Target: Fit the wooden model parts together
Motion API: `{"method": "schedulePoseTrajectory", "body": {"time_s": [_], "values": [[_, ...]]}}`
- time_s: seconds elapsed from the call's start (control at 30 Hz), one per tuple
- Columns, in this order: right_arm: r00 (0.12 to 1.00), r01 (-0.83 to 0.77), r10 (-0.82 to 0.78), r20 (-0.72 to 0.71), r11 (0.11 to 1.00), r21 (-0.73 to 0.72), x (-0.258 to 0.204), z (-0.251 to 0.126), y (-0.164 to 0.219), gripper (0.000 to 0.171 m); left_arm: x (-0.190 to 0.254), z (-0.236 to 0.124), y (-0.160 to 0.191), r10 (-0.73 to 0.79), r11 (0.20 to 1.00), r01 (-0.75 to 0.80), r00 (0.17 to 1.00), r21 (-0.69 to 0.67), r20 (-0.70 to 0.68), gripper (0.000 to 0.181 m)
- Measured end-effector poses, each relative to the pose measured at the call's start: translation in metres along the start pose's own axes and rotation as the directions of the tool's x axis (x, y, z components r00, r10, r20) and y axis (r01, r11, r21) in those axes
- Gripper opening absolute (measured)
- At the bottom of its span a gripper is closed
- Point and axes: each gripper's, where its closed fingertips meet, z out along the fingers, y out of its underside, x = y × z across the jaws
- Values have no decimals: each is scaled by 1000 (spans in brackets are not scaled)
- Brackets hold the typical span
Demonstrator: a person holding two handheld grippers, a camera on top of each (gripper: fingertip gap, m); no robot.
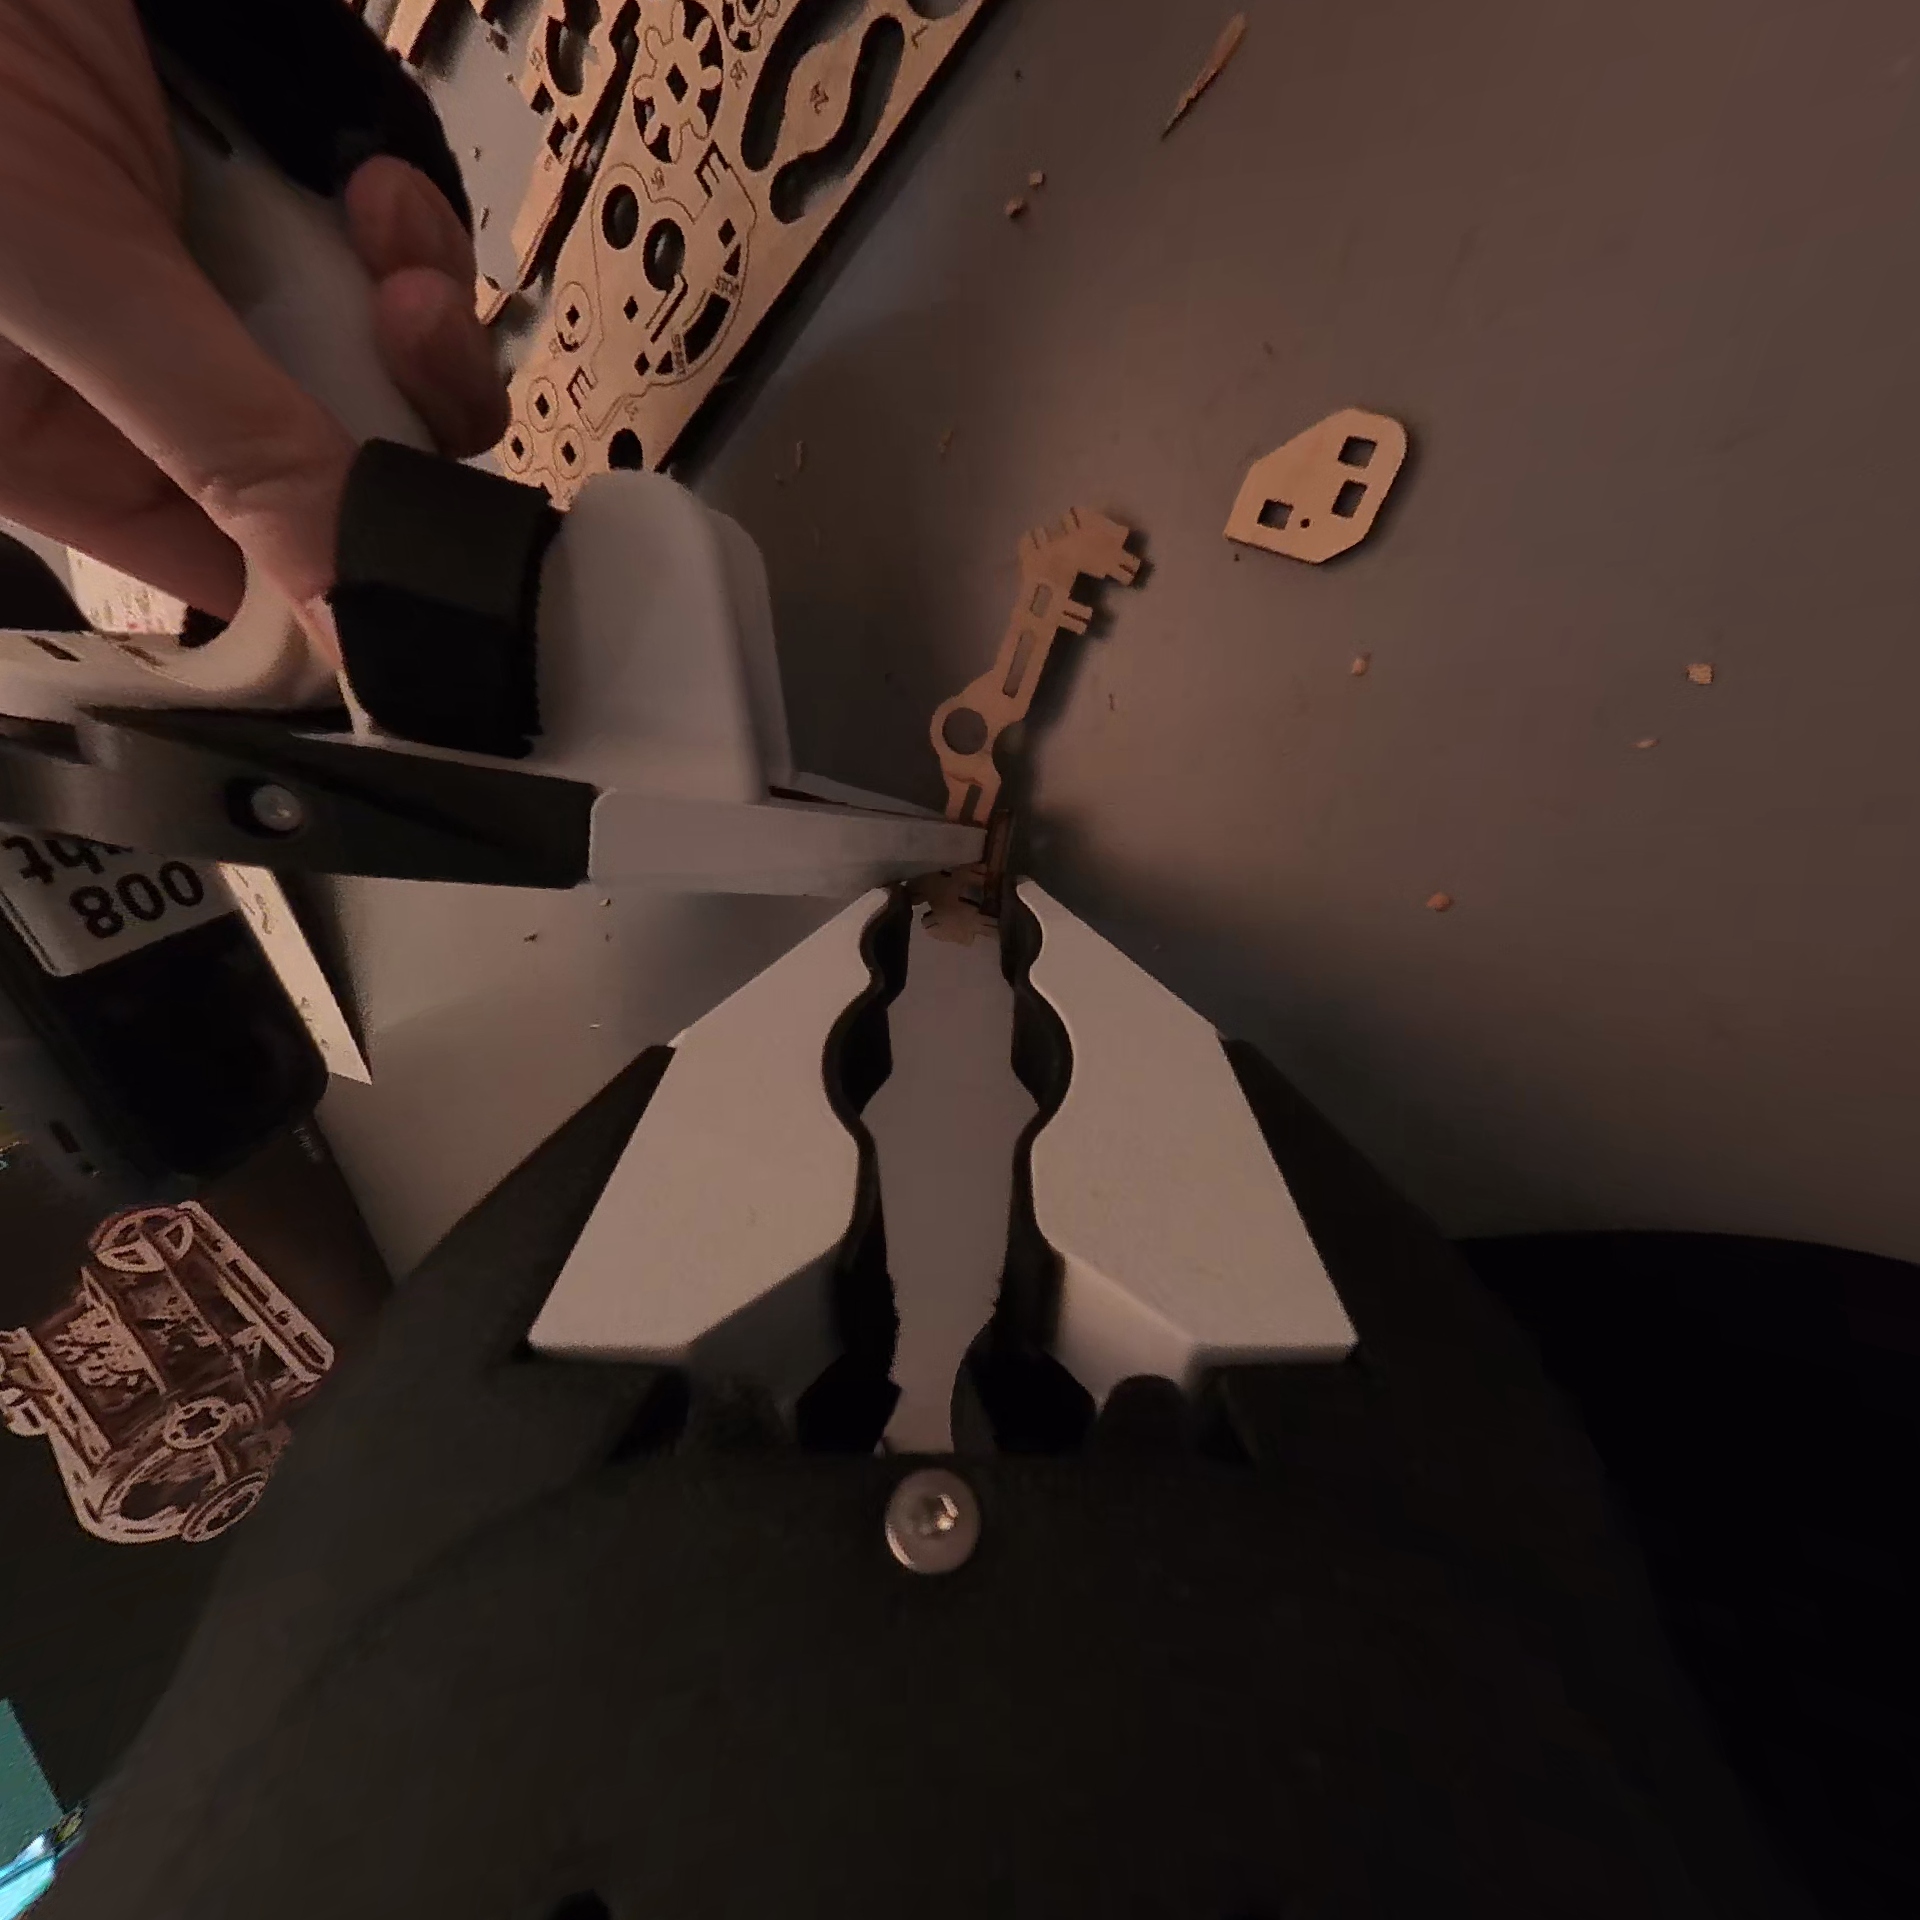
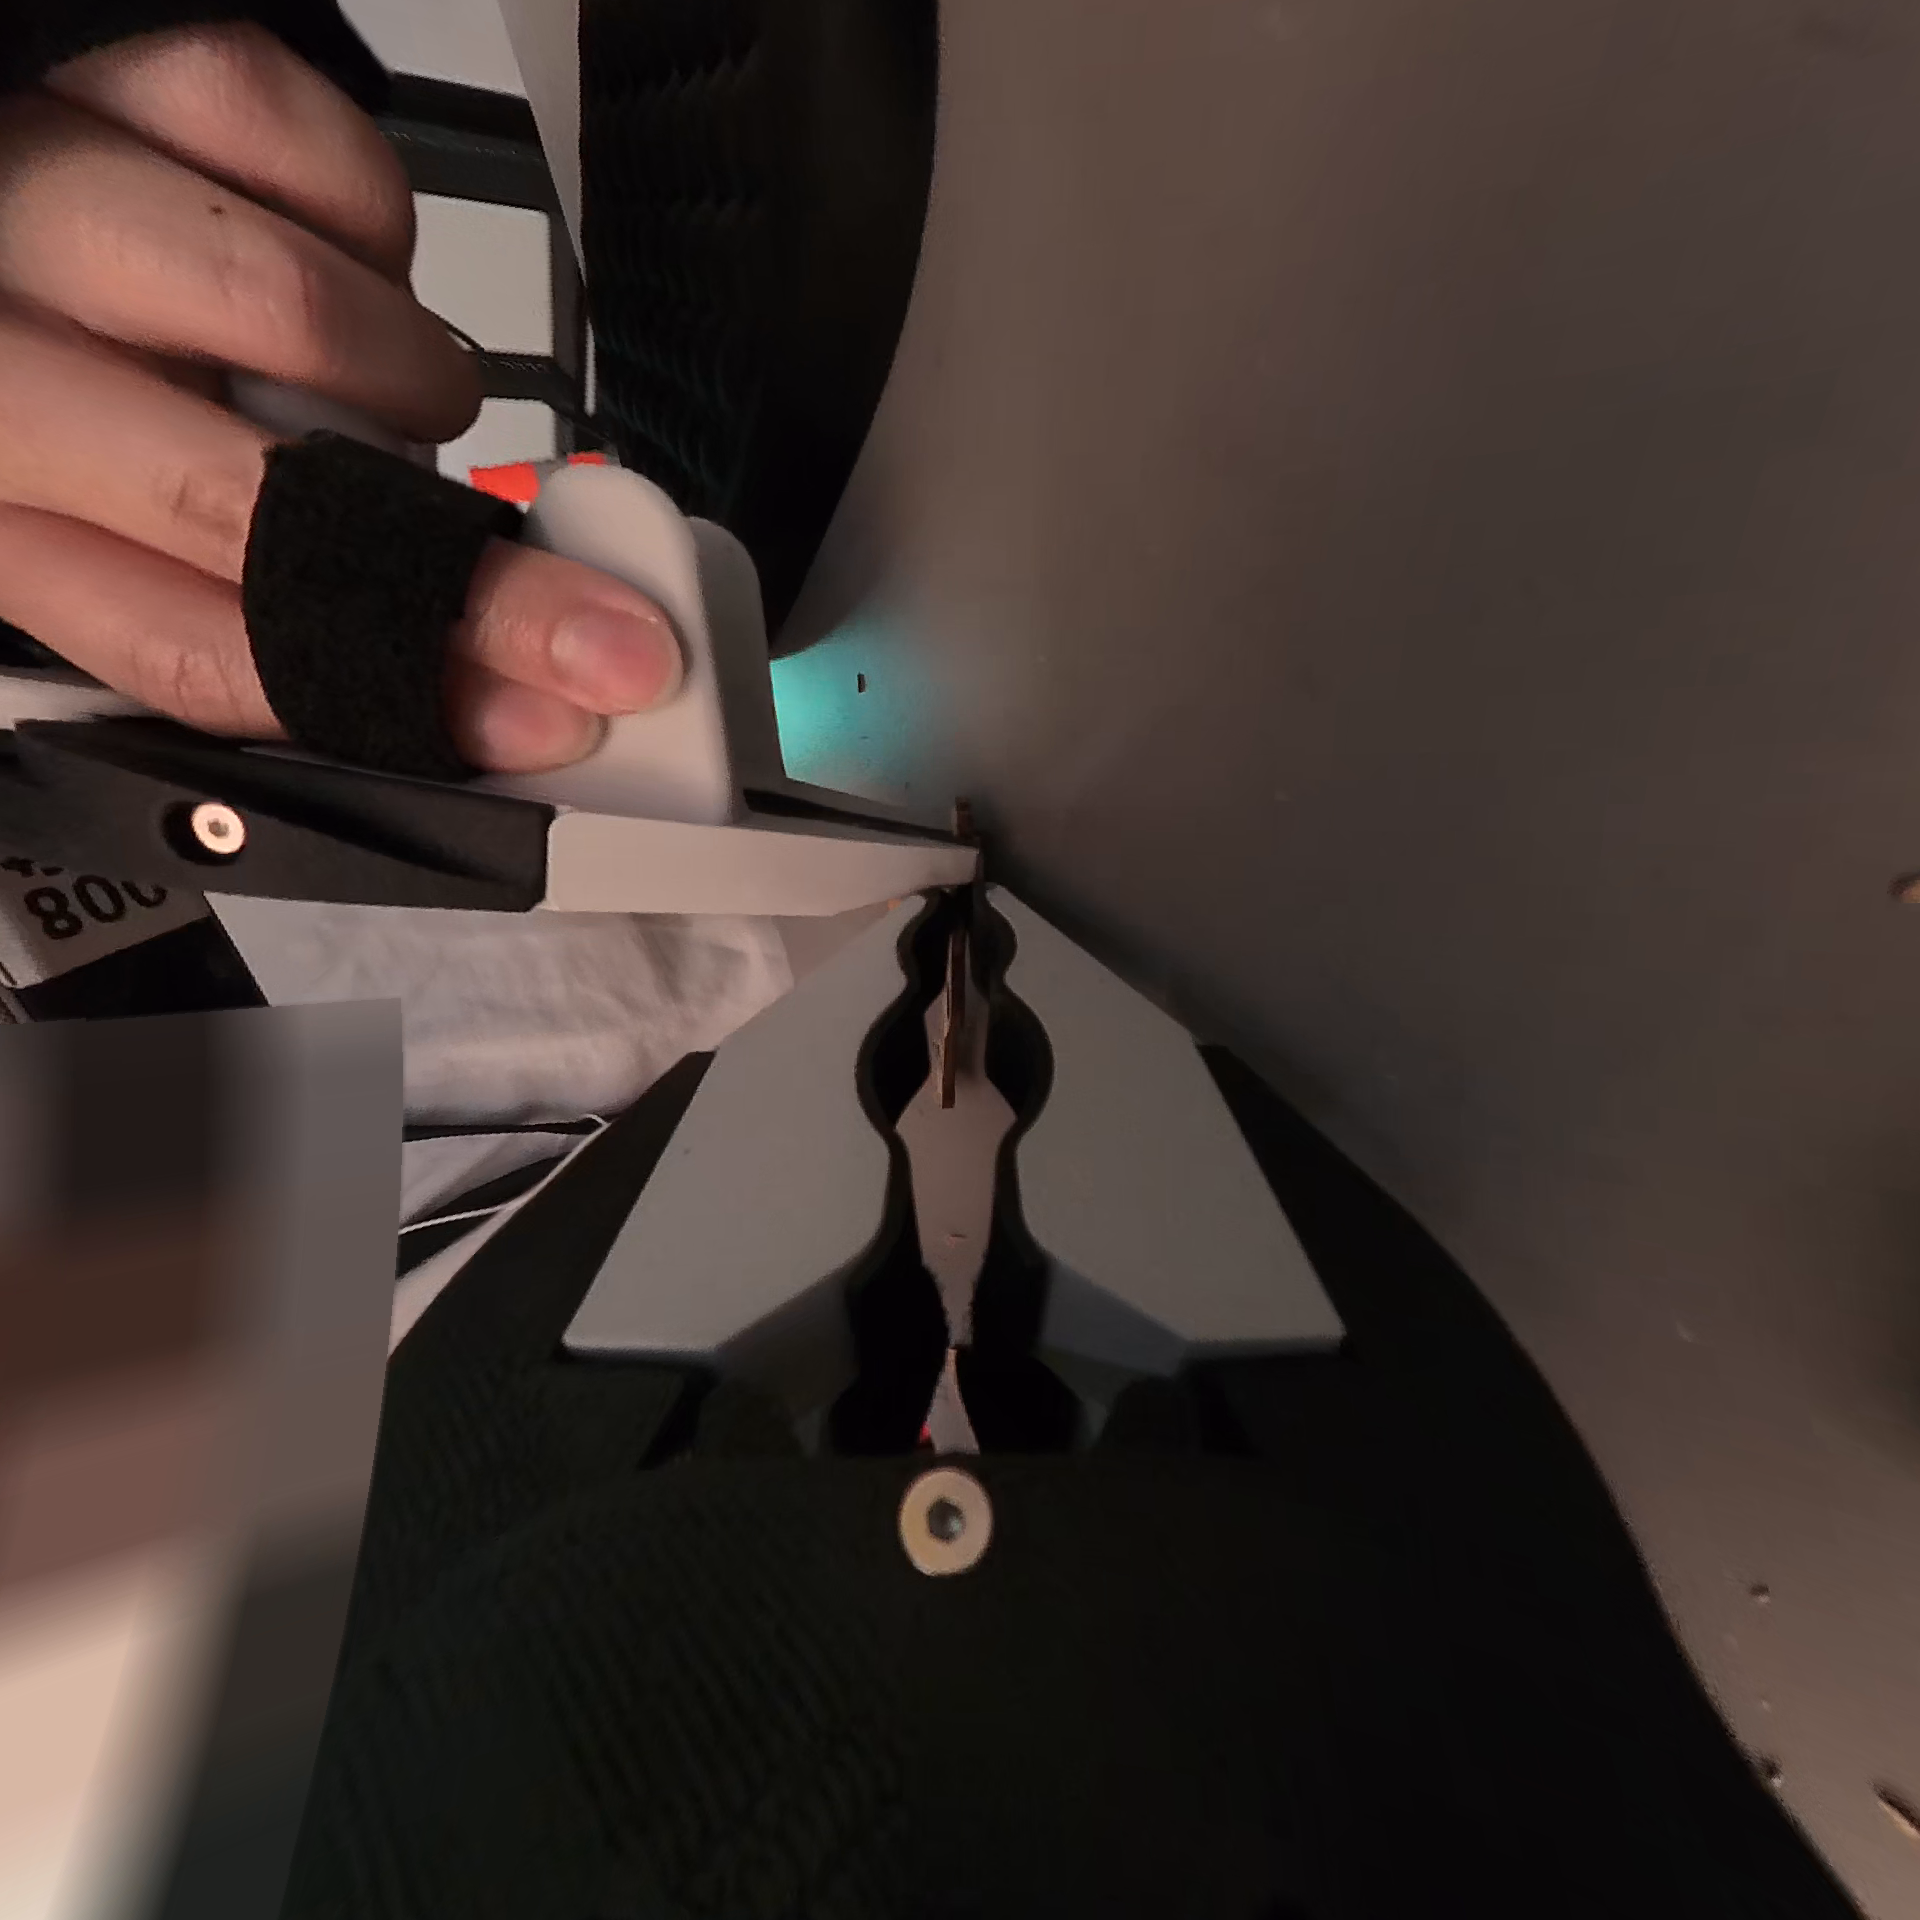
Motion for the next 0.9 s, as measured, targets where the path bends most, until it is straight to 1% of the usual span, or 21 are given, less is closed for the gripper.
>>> {"method": "schedulePoseTrajectory", "body": {"time_s": [0.13, 0.27, 0.47, 0.73, 0.9], "values": [[1000, -17, 17, 26, 1000, 16, 0, 0, 0, 2, 0, 0, 0, 12, 1000, -12, 1000, -10, -4, 16], [999, -4, 4, 35, 1000, -1, -1, 0, 1, 2, 0, 0, 0, 72, 997, -72, 997, -5, 16, 15], [1000, -7, 7, -8, 1000, -16, 1, 1, 0, 1, 0, 0, 1, 14, 1000, -15, 1000, -27, -22, 15], [1000, -9, 9, 3, 1000, -16, 0, 2, 0, 1, 0, 0, 1, 39, 998, -38, 999, -40, 10, 14], [1000, -10, 10, 6, 1000, -19, 0, 2, 0, 1, 0, 0, 1, 30, 998, -29, 999, -48, 15, 14]]}}
